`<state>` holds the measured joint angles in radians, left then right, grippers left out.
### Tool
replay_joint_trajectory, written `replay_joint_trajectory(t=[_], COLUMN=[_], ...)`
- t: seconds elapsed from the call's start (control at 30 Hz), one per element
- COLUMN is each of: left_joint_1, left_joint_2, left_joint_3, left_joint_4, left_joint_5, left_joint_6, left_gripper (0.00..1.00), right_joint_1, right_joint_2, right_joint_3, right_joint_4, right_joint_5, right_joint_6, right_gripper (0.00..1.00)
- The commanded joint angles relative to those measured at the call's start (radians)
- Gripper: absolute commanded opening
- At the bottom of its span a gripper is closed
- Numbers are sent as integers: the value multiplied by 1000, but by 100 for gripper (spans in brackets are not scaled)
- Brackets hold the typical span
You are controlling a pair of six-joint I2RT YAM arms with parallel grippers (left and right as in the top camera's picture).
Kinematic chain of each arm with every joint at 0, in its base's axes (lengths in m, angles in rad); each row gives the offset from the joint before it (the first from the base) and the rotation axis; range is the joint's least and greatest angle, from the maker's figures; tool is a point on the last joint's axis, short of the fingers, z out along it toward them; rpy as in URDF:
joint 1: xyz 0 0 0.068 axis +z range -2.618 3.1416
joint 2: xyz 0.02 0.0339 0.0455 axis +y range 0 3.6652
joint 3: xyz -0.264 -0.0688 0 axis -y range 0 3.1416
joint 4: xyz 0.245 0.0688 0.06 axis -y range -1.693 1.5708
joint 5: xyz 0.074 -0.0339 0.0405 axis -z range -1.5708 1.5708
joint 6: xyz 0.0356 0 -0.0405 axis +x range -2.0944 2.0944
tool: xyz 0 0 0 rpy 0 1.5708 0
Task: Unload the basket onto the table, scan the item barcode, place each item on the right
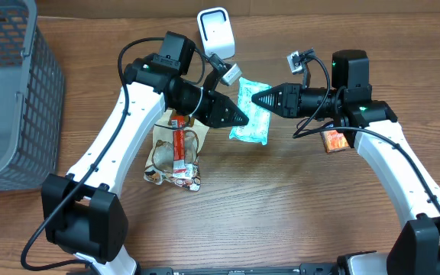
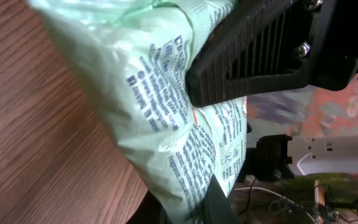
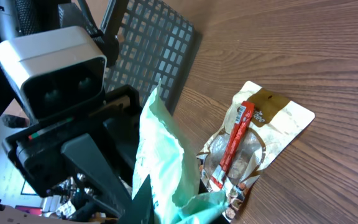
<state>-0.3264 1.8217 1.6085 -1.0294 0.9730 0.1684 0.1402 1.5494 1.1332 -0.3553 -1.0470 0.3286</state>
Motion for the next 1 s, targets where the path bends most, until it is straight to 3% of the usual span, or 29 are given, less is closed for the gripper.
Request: replay_joint_trajectory(t=[0.0,0.4,0.6,0.63,0.73,0.97], left_joint_1=[87,138,163,174,195,284], left_joint_2=[6,6,6,6,6,6], left_joint_3=[10,10,10,10,10,10], left_joint_4=[10,11,29,31,33,34], left_joint_5=[-120,-355,-780,-957,-1132,-1189], left_joint_6=[30,24,-174,-263,-367,-438], left_gripper=[4,4,4,7,18,39], right_joint_1=[-1,-1,-1,0,1,1], right_joint_2=[-9,-9,-9,-9,-9,-9], right_joint_3=[18,18,18,18,18,18], right_joint_4=[-13,-12,-18,-32,-65,-124], right_joint_5=[-54,-54,-1,30,80,156], right_joint_6=[-24,-50,-49,-50,-50,-94], right_gripper=[4,4,4,4,4,4])
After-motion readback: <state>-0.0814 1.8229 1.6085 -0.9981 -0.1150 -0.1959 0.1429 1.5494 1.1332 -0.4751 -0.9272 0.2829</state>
